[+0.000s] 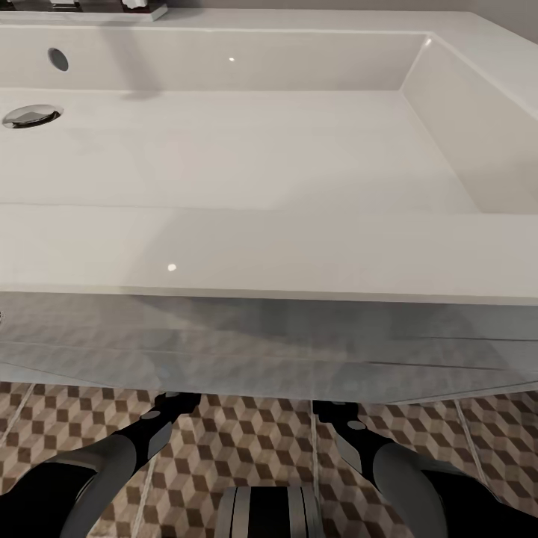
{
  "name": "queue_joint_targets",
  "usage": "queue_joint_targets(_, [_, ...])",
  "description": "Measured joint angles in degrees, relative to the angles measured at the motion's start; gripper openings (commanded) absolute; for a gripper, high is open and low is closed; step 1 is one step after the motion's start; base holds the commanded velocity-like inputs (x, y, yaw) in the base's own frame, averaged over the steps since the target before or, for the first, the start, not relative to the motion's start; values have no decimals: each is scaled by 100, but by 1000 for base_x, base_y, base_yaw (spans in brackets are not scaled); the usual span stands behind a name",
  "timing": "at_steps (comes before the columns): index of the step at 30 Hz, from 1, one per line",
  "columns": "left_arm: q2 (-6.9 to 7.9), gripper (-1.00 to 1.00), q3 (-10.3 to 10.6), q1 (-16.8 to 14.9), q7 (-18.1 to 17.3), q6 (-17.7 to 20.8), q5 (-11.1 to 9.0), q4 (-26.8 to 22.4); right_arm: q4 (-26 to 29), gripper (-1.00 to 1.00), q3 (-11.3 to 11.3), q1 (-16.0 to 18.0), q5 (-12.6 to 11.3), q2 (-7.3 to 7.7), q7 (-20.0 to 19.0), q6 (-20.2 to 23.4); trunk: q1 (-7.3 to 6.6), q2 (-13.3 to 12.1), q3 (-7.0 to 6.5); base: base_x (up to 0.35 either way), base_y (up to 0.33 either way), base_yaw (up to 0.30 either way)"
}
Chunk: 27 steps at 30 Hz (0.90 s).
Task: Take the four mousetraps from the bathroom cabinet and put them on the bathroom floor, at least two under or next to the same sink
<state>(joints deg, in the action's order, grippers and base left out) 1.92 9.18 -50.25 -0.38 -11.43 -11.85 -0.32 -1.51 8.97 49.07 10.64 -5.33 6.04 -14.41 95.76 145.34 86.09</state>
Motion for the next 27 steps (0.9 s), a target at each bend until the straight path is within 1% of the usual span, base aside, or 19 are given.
queue_joint_targets(4, [-4, 100, 0, 0, -1, 0, -1, 0, 0, 100, -2, 3, 0, -1, 0, 0, 2, 0, 0, -181, 0, 0])
queue_joint_targets(9, [-6, 100, 0, 0, -1, 0, 0, 0, 0, 100, -3, 3, 0, -2, 0, 0, 3, 0, 0, -277, 0, 0])
queue_joint_targets(27, [-8, 100, 0, 0, 0, 0, 0, 0, 0, 100, -3, 1, 7, -2, 0, 0, 3, 0, 0, -336, 0, 0])
